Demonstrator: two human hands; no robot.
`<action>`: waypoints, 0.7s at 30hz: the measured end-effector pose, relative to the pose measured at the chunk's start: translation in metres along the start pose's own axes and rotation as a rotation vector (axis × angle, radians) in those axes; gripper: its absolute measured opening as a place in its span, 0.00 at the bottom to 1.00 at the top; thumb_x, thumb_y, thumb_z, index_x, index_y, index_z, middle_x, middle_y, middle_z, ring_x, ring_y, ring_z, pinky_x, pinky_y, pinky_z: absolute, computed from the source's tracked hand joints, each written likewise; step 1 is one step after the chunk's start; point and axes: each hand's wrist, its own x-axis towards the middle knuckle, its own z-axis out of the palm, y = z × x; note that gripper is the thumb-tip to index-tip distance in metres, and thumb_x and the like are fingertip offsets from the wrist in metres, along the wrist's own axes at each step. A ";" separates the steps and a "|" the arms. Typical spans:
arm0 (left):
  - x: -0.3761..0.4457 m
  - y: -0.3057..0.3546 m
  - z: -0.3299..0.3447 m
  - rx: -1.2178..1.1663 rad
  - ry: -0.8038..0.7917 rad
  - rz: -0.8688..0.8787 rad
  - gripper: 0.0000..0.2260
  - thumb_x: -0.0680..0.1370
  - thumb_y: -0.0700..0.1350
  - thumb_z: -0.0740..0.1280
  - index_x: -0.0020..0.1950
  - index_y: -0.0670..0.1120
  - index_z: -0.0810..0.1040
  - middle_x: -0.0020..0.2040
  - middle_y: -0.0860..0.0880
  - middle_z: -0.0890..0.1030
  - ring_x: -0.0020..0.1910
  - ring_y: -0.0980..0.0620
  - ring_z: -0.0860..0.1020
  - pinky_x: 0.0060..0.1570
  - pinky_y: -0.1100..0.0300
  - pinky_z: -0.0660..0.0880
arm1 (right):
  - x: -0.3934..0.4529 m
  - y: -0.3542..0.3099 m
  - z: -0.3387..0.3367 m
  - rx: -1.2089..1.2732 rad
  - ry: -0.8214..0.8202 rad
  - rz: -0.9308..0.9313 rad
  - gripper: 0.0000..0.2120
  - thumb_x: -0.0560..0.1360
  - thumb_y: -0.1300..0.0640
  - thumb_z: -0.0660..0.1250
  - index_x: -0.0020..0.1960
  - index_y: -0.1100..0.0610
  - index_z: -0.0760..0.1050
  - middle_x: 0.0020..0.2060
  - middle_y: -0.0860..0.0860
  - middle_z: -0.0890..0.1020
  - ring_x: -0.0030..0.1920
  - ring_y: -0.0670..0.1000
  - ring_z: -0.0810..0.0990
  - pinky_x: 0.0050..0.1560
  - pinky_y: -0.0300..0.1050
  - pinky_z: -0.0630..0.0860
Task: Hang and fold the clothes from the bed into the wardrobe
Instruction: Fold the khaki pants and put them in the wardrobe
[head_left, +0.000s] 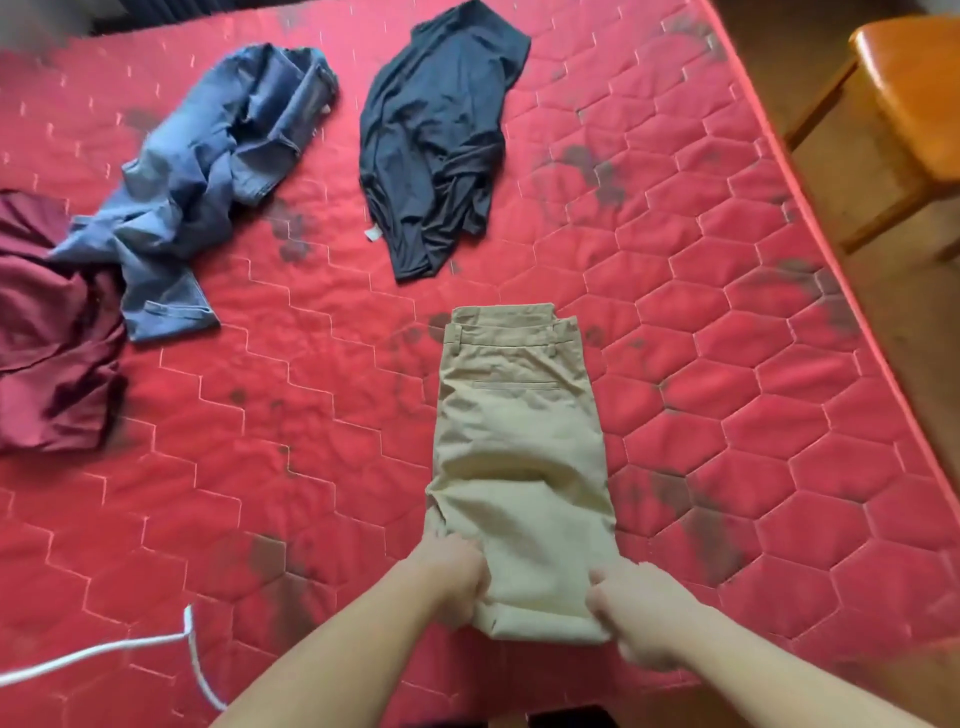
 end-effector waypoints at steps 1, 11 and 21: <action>0.001 -0.001 0.001 -0.044 -0.019 0.002 0.10 0.72 0.40 0.66 0.52 0.47 0.81 0.55 0.45 0.78 0.56 0.43 0.75 0.59 0.47 0.68 | 0.002 0.001 0.004 0.032 0.011 -0.020 0.11 0.69 0.63 0.62 0.49 0.53 0.76 0.58 0.52 0.72 0.59 0.57 0.72 0.45 0.47 0.62; 0.018 -0.090 -0.071 -0.907 0.033 0.064 0.02 0.74 0.38 0.68 0.44 0.44 0.80 0.37 0.52 0.77 0.33 0.57 0.75 0.32 0.67 0.71 | 0.023 0.067 -0.089 0.932 -0.175 0.038 0.13 0.67 0.65 0.71 0.36 0.54 0.68 0.29 0.48 0.72 0.28 0.43 0.71 0.27 0.36 0.67; 0.097 -0.120 -0.041 -1.751 0.422 -0.171 0.16 0.71 0.48 0.76 0.56 0.45 0.81 0.50 0.46 0.85 0.47 0.49 0.84 0.43 0.57 0.78 | 0.123 0.087 -0.045 1.705 0.572 0.505 0.13 0.70 0.62 0.75 0.53 0.63 0.81 0.49 0.58 0.85 0.49 0.57 0.84 0.55 0.53 0.79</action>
